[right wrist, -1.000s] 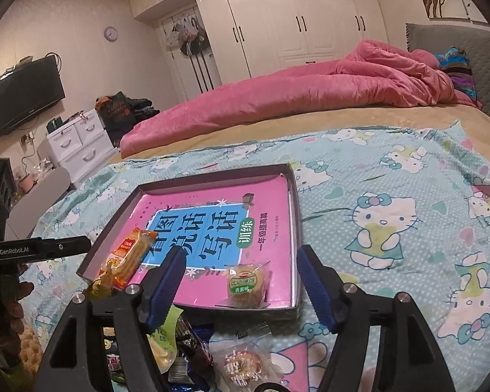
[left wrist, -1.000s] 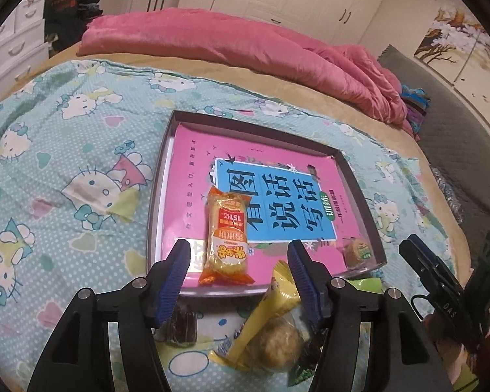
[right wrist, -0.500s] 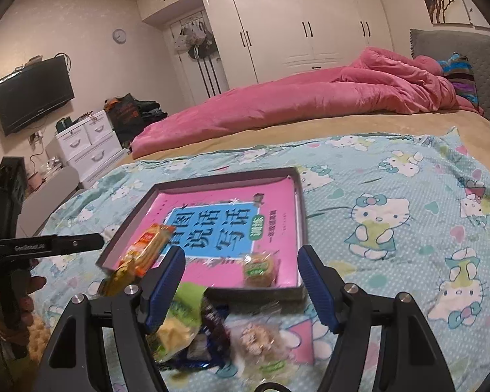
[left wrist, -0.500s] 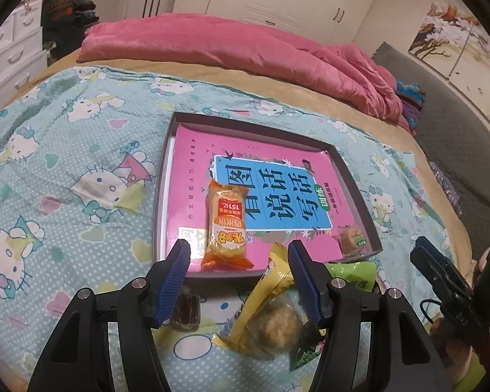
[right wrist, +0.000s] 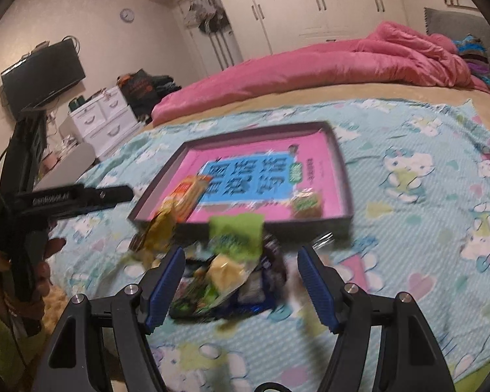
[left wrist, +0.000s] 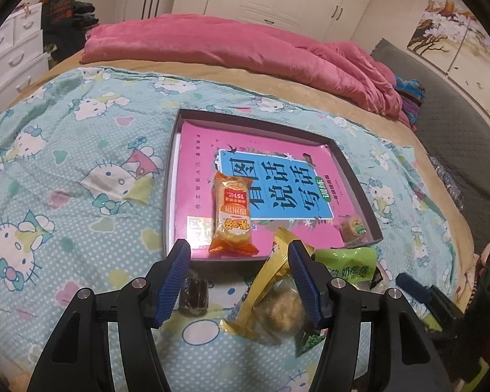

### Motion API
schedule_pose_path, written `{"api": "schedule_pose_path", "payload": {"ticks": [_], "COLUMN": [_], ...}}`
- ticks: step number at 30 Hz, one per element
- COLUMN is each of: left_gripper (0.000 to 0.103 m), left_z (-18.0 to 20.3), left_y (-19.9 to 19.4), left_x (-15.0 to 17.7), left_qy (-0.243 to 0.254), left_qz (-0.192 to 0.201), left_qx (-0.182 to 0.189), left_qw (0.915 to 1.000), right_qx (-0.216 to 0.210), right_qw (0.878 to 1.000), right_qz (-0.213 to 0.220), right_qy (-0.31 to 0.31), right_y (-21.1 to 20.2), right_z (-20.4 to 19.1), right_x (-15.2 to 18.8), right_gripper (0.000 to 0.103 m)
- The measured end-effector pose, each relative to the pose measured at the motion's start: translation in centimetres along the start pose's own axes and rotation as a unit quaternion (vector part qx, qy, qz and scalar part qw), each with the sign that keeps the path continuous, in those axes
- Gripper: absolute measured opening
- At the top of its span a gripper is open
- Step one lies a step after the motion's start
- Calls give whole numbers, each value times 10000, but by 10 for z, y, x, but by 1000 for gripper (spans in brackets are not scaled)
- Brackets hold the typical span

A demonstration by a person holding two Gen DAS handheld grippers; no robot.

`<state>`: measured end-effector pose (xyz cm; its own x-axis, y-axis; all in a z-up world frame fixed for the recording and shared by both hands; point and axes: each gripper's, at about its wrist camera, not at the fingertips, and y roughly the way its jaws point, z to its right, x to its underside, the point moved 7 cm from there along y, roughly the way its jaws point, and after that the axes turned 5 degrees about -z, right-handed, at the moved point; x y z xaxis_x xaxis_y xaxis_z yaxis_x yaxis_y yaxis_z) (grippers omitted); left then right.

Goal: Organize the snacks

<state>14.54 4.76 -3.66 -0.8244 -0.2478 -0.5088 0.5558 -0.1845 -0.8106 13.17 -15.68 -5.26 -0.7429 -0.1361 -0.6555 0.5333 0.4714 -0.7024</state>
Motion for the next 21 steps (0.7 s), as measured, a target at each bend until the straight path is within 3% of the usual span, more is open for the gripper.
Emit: {"api": "schedule_pose_path", "payload": {"ticks": [17, 21], "left_gripper": [64, 64], "left_z": [8, 12], "left_y": [19, 24], "left_x": [24, 28], "left_qy": [261, 312], "left_qz": [-371, -442], "left_qx": [14, 43], "left_qw": [9990, 9985], "right_qx": [-133, -201], "right_qw": [9988, 9983], "right_qz": [-463, -528], "right_qy": [70, 125], "right_y": [18, 24], "right_z": [-11, -13], "right_x": [20, 21], "right_gripper": [71, 64]}}
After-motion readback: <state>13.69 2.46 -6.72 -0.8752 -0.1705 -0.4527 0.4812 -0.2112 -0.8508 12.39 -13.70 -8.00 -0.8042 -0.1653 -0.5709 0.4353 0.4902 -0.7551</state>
